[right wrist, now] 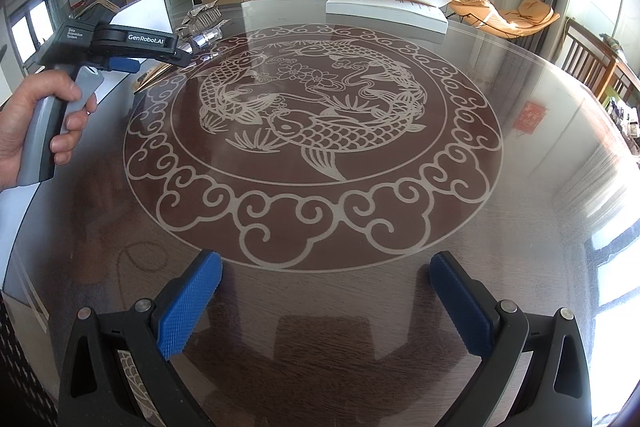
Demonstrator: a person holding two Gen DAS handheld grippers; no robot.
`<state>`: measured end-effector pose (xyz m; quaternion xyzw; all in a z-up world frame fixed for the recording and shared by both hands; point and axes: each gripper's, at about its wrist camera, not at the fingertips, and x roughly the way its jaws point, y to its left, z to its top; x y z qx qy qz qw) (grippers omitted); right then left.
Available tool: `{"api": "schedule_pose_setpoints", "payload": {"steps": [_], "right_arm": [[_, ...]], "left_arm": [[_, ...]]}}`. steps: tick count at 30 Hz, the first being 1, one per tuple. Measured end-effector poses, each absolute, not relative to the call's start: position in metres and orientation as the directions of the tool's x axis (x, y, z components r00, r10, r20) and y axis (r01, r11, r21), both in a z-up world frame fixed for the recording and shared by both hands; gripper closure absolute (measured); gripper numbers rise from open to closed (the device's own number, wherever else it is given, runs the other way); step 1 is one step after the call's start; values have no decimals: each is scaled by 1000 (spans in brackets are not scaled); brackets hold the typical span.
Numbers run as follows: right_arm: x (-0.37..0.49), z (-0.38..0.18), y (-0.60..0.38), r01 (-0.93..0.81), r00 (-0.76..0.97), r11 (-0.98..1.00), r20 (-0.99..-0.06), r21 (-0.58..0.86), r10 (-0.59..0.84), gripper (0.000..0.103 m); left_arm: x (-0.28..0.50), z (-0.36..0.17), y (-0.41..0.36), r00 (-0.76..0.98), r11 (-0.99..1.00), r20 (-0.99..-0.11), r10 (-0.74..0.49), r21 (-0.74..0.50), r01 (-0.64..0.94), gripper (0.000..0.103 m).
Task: Organize objects
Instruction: 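Grasp the gold HIH tube with the left gripper and lift it, then grasp the rhinestone bow hair clip with the right gripper while the left gripper holds the tube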
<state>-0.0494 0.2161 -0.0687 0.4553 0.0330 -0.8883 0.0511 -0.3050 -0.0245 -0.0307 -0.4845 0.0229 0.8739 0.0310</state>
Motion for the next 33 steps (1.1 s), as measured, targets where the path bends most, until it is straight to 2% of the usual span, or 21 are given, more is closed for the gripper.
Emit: {"api": "schedule_pose_setpoints", "payload": {"steps": [1, 2, 3, 4, 6, 12, 17, 20, 24, 26, 33], "right_arm": [[-49, -69, 216, 121, -580, -993, -812, -12, -61, 0], [-49, -69, 216, 121, -580, -993, -812, -12, -61, 0], [-49, -69, 216, 121, -581, -993, -812, -12, -61, 0], [-49, -69, 216, 121, -581, -993, -812, -12, -61, 0], [-50, -69, 216, 121, -580, -993, -812, -12, -60, 0], [-49, -69, 216, 121, -581, -993, -812, -13, -60, 0], [-50, -69, 216, 132, -581, -991, -811, -3, -75, 0], [-73, -64, 200, 240, -571, -971, -806, 22, -159, 0], [-142, -35, 137, 454, -622, -889, -735, -55, -271, 0], [-185, -25, 93, 545, -608, -832, -733, -106, -305, 0], [-306, -29, -24, 656, -549, -722, -795, -219, -259, 0]], "left_arm": [[-304, -30, -23, -548, -996, -835, 45, 8, -93, 19], [-301, -28, -22, -566, -995, -823, 51, 10, -104, 43], [-298, -25, -21, -581, -993, -812, 61, 9, -116, 59], [-295, -24, -20, -580, -992, -812, 62, 11, -122, 71], [-283, -24, -17, -582, -992, -811, 52, 25, -123, 75], [-181, -23, -33, -580, -998, -813, 50, -13, -67, 76], [-105, -25, -42, -596, -999, -803, 18, 6, -38, 76], [-97, -26, -46, -596, -999, -802, 36, -18, -36, 76], [-100, -27, -48, -600, -999, -798, 47, -36, -31, 76], [-99, -27, -47, -603, -999, -796, 52, -37, -37, 76], [-102, -28, -50, -605, -997, -792, 82, -64, -51, 76]]}}
